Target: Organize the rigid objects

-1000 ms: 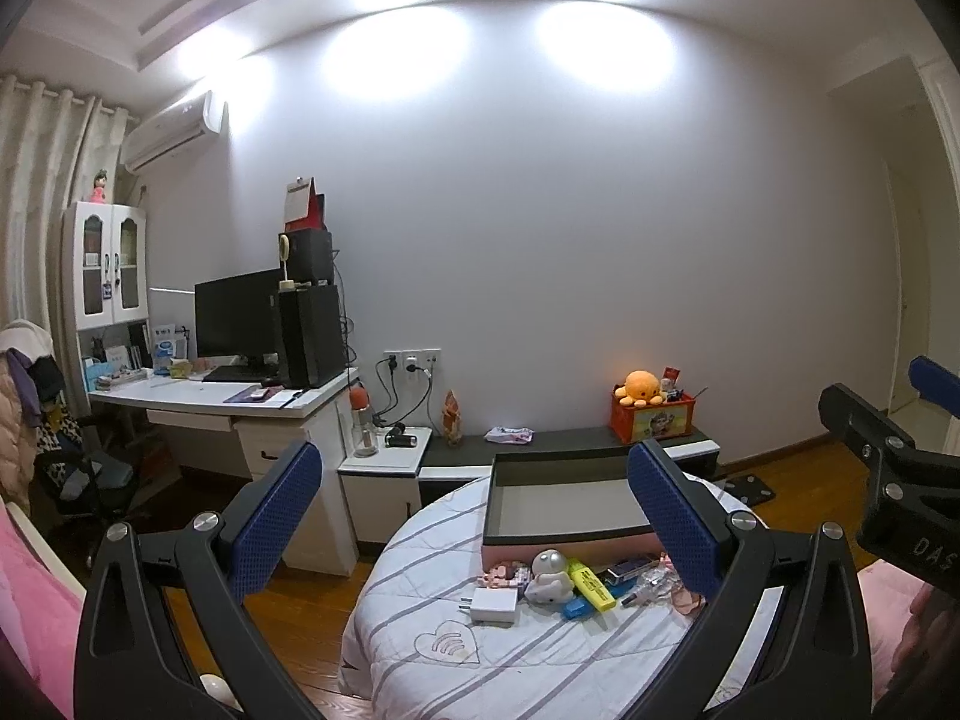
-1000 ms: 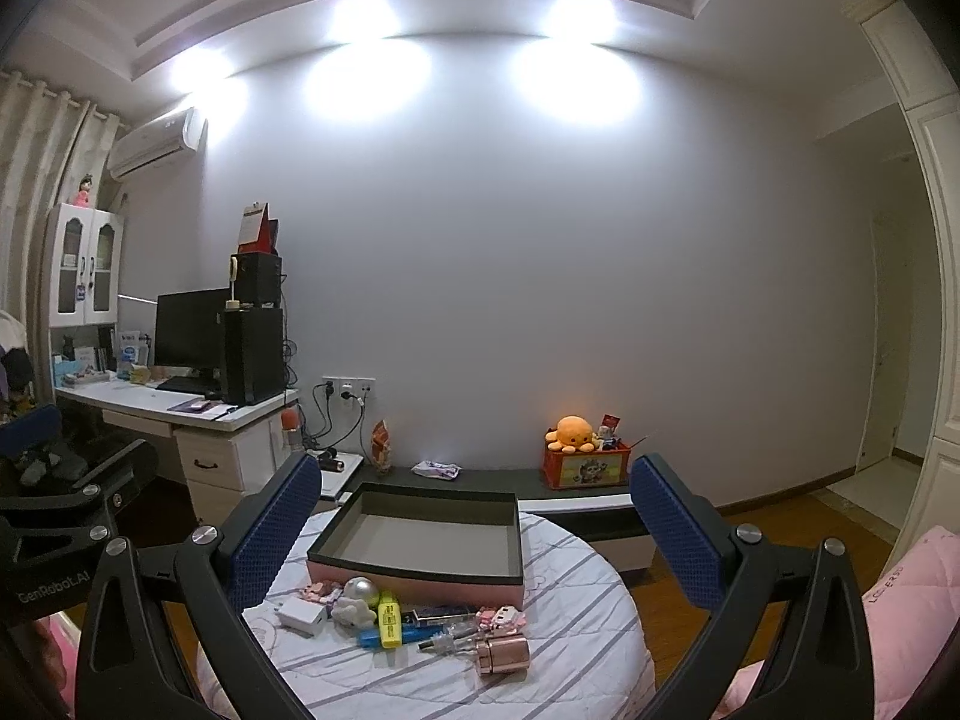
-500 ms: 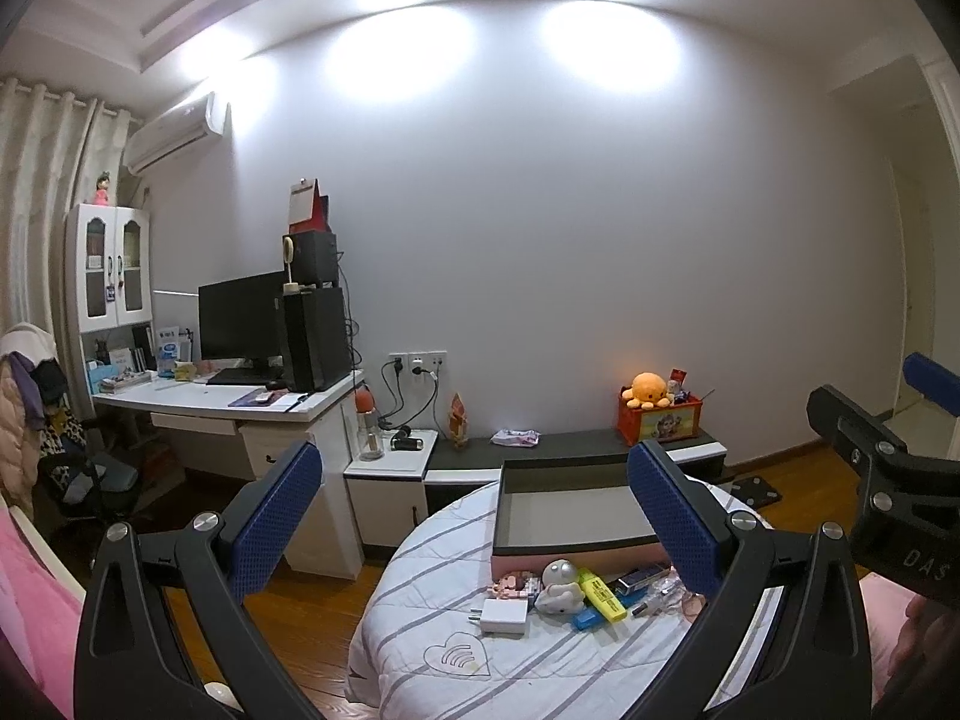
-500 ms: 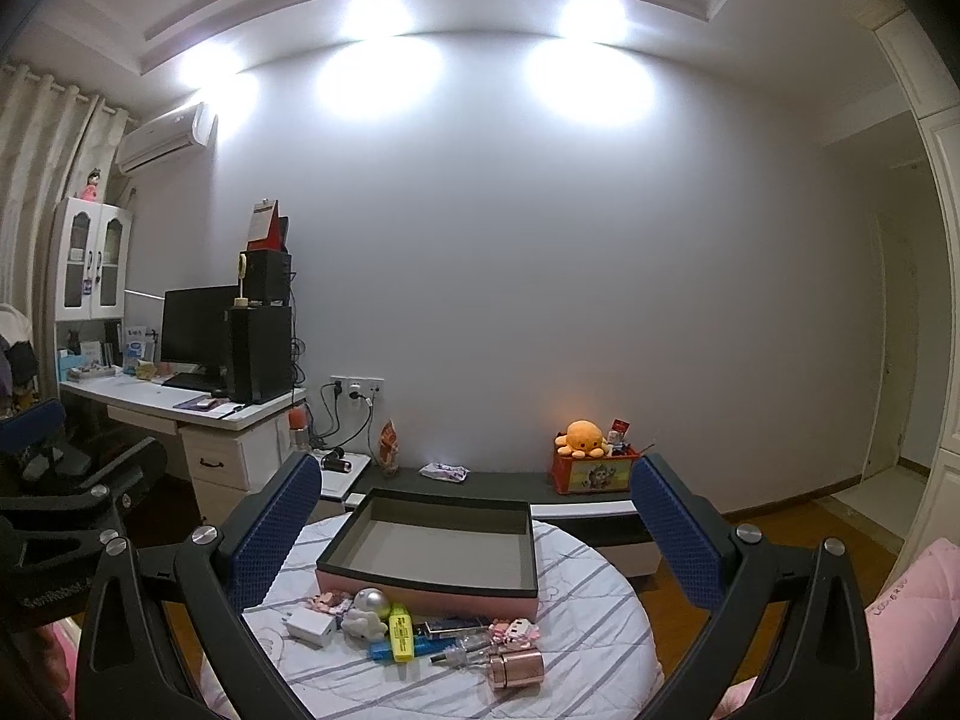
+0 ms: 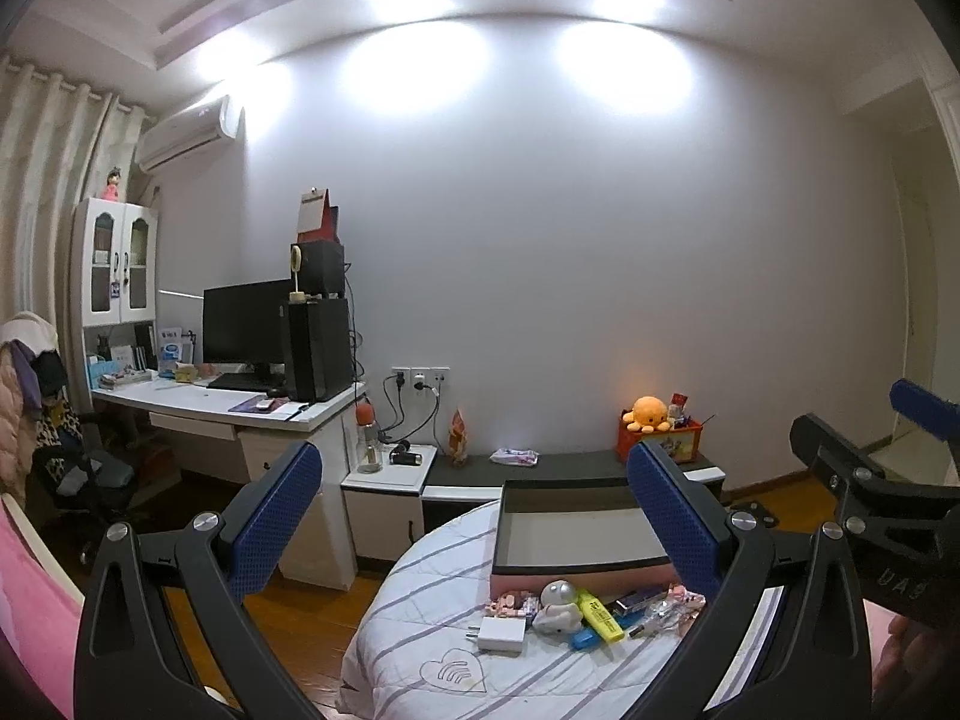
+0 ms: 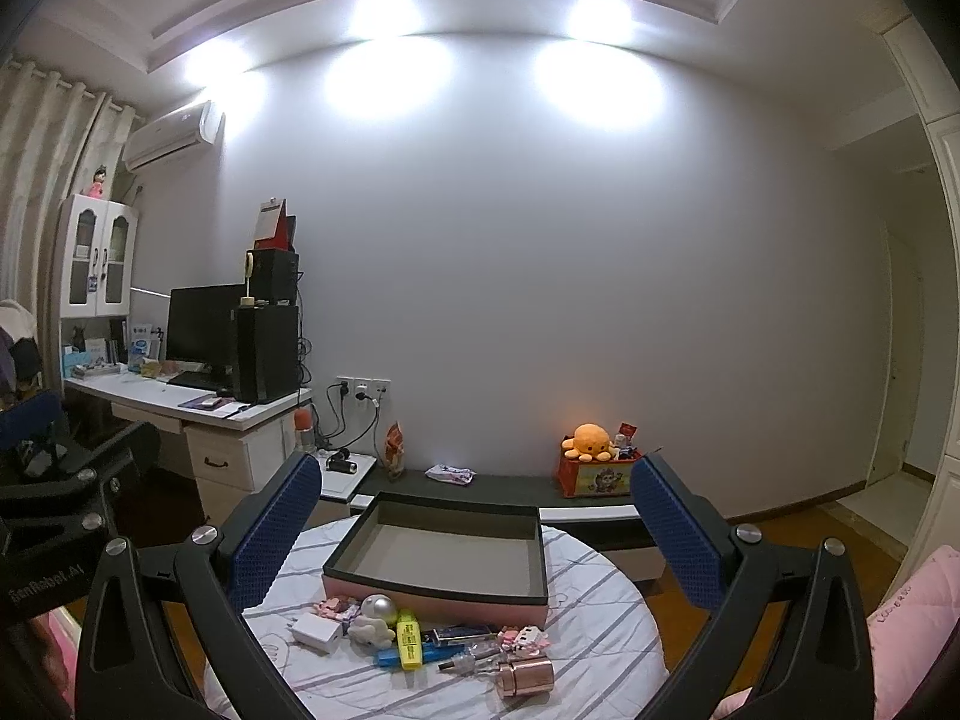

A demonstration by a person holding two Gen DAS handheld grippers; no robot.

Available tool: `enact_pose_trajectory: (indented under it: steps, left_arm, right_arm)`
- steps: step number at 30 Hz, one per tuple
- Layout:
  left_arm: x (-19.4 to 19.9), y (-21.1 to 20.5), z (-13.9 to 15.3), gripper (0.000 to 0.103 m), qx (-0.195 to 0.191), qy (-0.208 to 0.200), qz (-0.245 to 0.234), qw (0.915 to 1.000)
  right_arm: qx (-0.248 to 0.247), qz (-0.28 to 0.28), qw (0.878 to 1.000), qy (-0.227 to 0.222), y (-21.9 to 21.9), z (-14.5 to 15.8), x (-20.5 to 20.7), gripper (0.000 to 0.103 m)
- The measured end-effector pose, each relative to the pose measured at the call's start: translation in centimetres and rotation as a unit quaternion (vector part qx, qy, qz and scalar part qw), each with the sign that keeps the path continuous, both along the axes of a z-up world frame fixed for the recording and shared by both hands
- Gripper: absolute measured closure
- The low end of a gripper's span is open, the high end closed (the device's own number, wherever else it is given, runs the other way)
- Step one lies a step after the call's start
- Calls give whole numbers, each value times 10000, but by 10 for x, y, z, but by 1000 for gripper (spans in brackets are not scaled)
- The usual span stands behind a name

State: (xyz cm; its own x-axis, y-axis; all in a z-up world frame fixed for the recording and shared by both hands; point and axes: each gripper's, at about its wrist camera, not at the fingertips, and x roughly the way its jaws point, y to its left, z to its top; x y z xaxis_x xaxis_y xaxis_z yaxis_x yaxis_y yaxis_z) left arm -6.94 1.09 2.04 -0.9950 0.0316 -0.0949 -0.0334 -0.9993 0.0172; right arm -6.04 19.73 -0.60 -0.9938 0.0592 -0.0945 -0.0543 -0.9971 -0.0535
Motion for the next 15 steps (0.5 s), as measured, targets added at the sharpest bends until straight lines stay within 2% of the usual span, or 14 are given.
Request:
enact_pose_trajectory:
  steps: [4,15]
  left_arm:
    - [-1,-3,-1,0,104,-4,4,9999]
    - [-8,4,-5,0,-54,-125,91,9999]
  right_arm:
    - [-2,2,10000,-17,-1,0,0,0]
    - [-45,24,10000,-63,1,-1,-1,0]
